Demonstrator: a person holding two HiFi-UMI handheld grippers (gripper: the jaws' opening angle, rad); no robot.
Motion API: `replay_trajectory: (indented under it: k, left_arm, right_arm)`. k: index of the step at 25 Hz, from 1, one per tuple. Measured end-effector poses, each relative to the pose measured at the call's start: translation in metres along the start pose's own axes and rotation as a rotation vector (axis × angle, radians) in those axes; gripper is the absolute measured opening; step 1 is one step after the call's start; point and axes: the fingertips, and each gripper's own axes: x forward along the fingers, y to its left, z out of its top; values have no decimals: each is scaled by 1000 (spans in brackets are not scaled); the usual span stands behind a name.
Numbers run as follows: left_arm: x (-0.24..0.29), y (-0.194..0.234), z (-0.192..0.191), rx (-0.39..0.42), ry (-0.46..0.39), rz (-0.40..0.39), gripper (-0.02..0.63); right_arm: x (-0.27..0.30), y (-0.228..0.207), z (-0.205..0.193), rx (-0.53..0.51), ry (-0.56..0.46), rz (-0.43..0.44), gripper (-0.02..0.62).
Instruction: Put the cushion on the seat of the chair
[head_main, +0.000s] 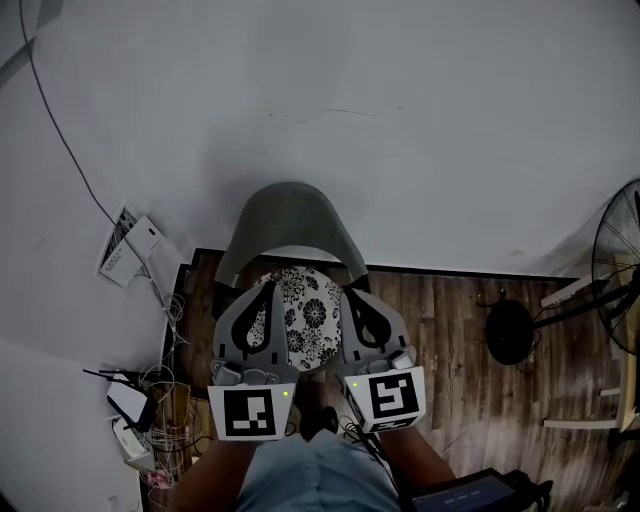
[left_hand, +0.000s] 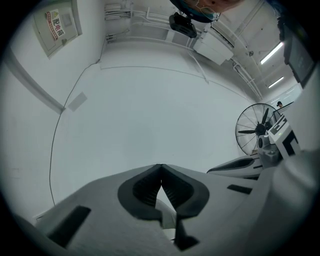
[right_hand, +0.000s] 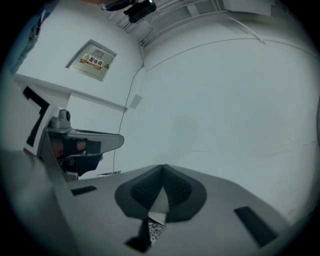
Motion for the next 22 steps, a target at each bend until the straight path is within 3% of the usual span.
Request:
replay_trajectory:
  k: [16, 22]
  left_arm:
    - [12, -4, -3, 11, 6, -13, 8]
    - [13, -9, -4, 10, 4, -19, 9]
  right_arm:
    - [8, -10, -1, -2, -8, -14, 4]
    - [7, -2, -1, 30, -4, 30, 4]
